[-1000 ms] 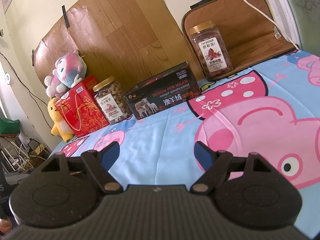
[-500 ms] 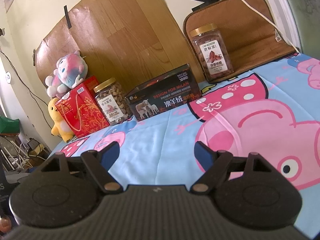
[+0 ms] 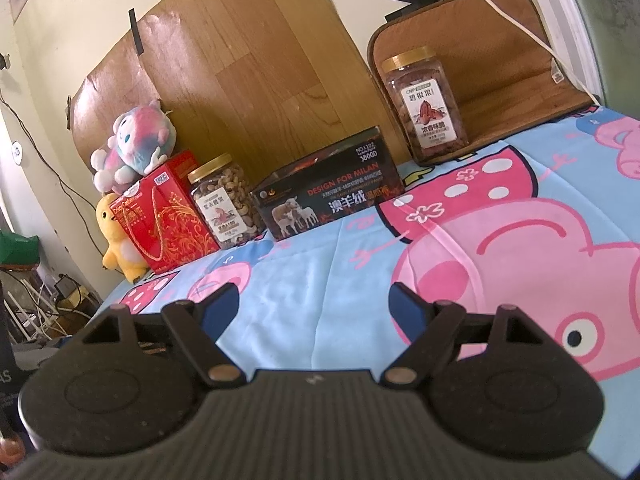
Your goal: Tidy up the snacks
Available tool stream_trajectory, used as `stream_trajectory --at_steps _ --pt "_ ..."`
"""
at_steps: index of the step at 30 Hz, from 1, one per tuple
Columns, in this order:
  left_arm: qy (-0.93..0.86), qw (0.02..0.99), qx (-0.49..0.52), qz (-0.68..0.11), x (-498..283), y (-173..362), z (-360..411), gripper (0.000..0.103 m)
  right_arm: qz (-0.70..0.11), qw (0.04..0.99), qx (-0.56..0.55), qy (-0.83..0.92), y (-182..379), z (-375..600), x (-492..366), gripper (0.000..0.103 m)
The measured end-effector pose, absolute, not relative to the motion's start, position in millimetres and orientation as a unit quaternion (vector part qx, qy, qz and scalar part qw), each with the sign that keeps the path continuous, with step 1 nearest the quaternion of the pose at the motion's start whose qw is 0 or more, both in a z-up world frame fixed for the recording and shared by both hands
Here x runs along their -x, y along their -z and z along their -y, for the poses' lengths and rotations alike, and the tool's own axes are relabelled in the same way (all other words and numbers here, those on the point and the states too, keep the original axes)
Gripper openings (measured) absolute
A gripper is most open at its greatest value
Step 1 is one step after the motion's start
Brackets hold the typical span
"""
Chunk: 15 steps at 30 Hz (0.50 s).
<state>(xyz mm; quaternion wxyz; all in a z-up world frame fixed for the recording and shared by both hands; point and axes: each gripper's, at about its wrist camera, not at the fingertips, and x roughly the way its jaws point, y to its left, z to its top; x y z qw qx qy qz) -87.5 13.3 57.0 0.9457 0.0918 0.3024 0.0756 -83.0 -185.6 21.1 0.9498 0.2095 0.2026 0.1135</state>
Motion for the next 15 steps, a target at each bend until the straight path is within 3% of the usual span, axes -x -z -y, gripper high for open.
stream_trajectory --at_steps 15 --pt "-0.061 0.939 -0.087 -0.327 84.4 -52.7 -12.4 0.103 -0.204 0.949 -0.210 -0.114 -21.1 185.3 82.7 0.084"
